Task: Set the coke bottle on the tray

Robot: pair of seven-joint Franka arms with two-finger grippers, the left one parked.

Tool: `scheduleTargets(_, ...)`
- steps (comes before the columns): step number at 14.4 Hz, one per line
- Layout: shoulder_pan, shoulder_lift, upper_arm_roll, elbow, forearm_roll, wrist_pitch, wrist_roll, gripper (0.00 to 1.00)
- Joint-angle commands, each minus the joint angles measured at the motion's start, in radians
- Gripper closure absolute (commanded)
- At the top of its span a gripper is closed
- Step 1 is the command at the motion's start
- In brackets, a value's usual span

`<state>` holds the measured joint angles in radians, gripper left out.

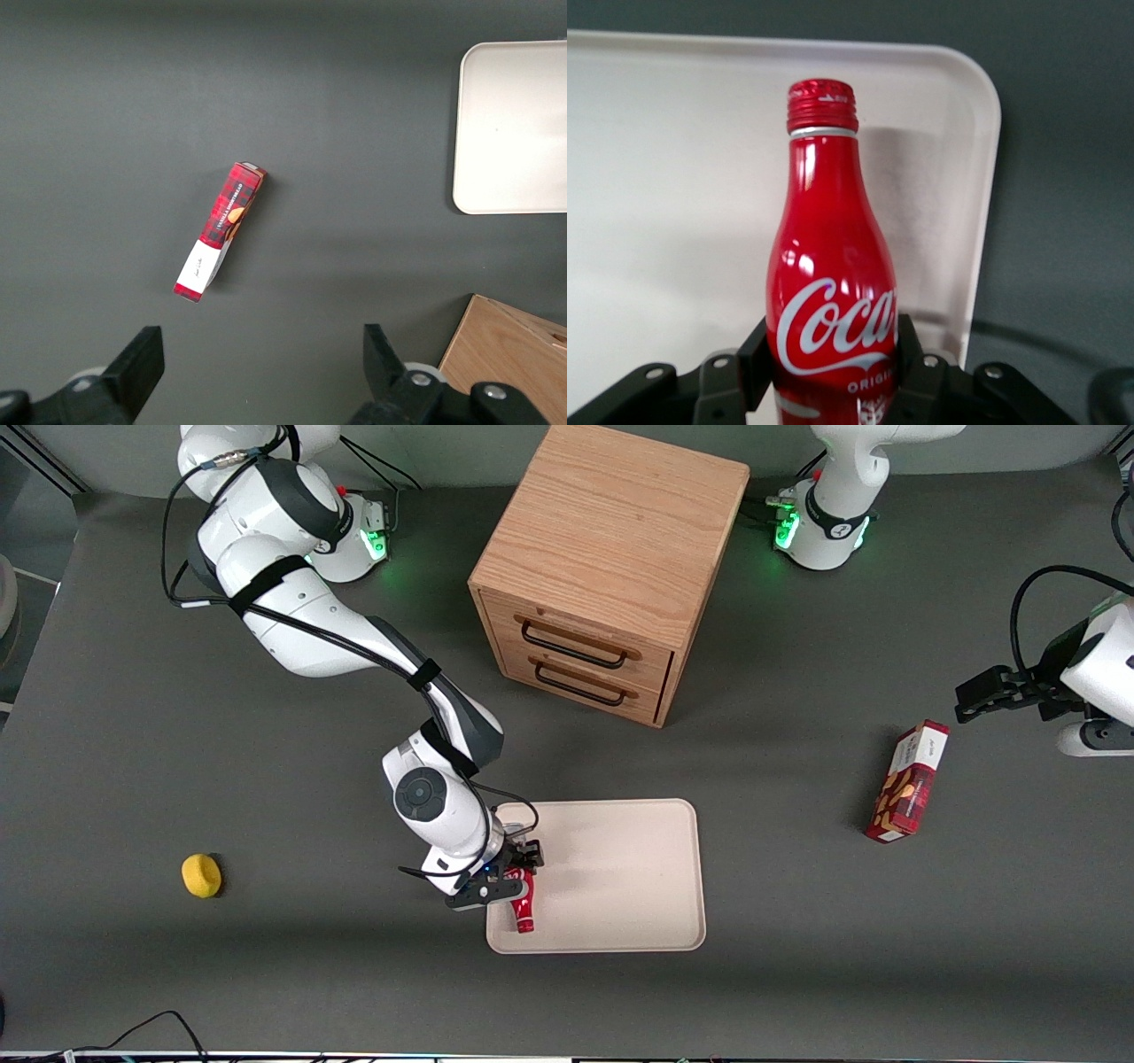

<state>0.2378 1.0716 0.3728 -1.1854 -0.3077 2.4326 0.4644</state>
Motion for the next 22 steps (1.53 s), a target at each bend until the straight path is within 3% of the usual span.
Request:
scheduleTargets(1, 0.008, 0.011, -0.003, -0.014, -0.066, 0.034, -0.003, 0.0)
scheduleTargets(3, 0.008, 0.013, -0.003, -0.014, -0.102, 0.034, 0.003, 0.0)
scheduleTargets(13, 0.005, -0.022, 0.0, -0.011, -0.099, 0.016, 0.007, 0.0)
scheduleTargets(17, -0.003, -0.088, 0.011, -0.006, -0.099, -0.104, -0.009, 0.0)
scheduleTargets(22, -0.026, -0.292, 0.012, -0.005, -0.067, -0.404, -0.009, 0.0)
